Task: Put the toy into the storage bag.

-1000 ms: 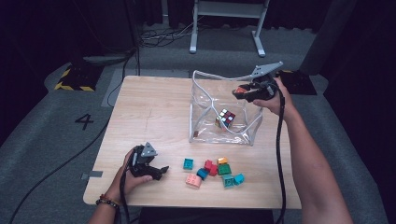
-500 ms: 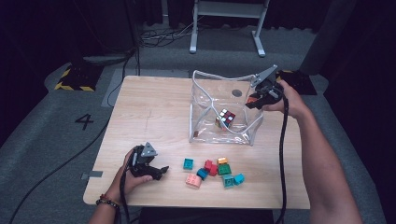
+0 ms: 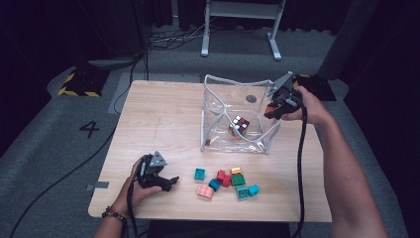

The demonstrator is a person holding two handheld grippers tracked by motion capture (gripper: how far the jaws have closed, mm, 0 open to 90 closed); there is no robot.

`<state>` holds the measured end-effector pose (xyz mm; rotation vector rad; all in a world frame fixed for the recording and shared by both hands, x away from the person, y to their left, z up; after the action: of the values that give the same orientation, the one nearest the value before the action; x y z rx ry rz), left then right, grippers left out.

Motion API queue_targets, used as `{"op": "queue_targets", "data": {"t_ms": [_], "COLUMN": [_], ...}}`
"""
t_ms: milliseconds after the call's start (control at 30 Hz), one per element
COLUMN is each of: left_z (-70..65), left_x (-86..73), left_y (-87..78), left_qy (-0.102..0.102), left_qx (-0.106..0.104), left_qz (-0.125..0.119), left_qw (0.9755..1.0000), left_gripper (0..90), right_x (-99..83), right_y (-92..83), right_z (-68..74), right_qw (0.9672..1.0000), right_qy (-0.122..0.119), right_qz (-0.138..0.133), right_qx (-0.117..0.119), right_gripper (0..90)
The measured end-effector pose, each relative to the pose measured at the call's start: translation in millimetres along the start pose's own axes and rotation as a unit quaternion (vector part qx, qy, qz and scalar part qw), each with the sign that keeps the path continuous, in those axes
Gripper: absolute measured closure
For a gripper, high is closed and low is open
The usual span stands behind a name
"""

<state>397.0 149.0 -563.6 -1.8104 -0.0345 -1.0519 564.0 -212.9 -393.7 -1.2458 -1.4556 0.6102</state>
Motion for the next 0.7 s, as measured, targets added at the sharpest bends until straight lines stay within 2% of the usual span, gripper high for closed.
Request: {"op": "queue_targets", "data": {"t_ms": [67,133,233,367,433,500,533,567,667,700], "left_z": [0.0,-0.5,-0.1,-0.2,-0.3,-0.4,-0.2,-0.4,-0.3,-0.2], "left_x": [0.0,-0.2,-0.3,-0.2,-0.3,-0.3,-0.2,-0.4,-0.2,-0.3], "left_y": [0.0,0.0,-0.2,-0.1,-0.1,0.0,-0.1,-0.1,0.0,-0.1], "left_qy": [0.000,-0.001,-0.001,-0.002,-0.002,-0.002,-0.002,-0.003,-0.001,-0.002], "left_qx": [0.000,-0.002,0.000,0.000,0.000,-0.001,0.000,-0.001,-0.001,0.000], "left_qz": [0.000,0.001,0.001,0.001,0.001,0.001,0.001,0.001,0.001,0.001], "left_qw": [1.0000,1.0000,1.0000,1.0000,1.0000,1.0000,1.0000,1.0000,1.0000,1.0000], "left_gripper": [8.6,8.6,8.6,8.7,8.7,8.6,8.6,8.6,8.6,8.6], "right_x": [0.3,1.1,-0.7,-2.7,-3.5,-3.6,-3.0,-2.9,-3.4,-6.1], "right_y": [-1.2,-5.5,-11.3,-20.5,-24.7,-26.8,-35.0,-39.2,-42.4,-52.5], "right_z": [-0.5,0.8,1.4,6.0,6.0,6.0,8.1,9.0,9.4,13.1], "right_qw": [1.0000,0.9995,0.9983,0.9936,0.9908,0.9896,0.9844,0.9814,0.9795,0.9726], "right_qy": [0.001,0.008,0.009,0.035,0.050,0.051,0.057,0.064,0.066,0.082], "right_qz": [-0.003,-0.031,-0.055,-0.105,-0.119,-0.126,-0.155,-0.168,-0.177,-0.203], "right_qx": [-0.004,-0.004,-0.014,-0.023,-0.041,-0.047,-0.059,-0.067,-0.071,-0.079], "right_gripper": [54.0,54.3,51.8,48.7,45.6,44.8,43.2,42.8,43.0,43.6]}}
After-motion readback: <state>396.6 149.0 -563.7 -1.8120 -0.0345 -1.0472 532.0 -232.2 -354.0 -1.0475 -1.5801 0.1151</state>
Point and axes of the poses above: each handheld gripper's, and its own axes: y roughly forward along the jaws, x roughly out of its top, z roughly to its left, the point moved 8 cm from there along y, roughly forward along the jaws, and after that the axes turned 8 degrees about -y, right-handed, at the moved point
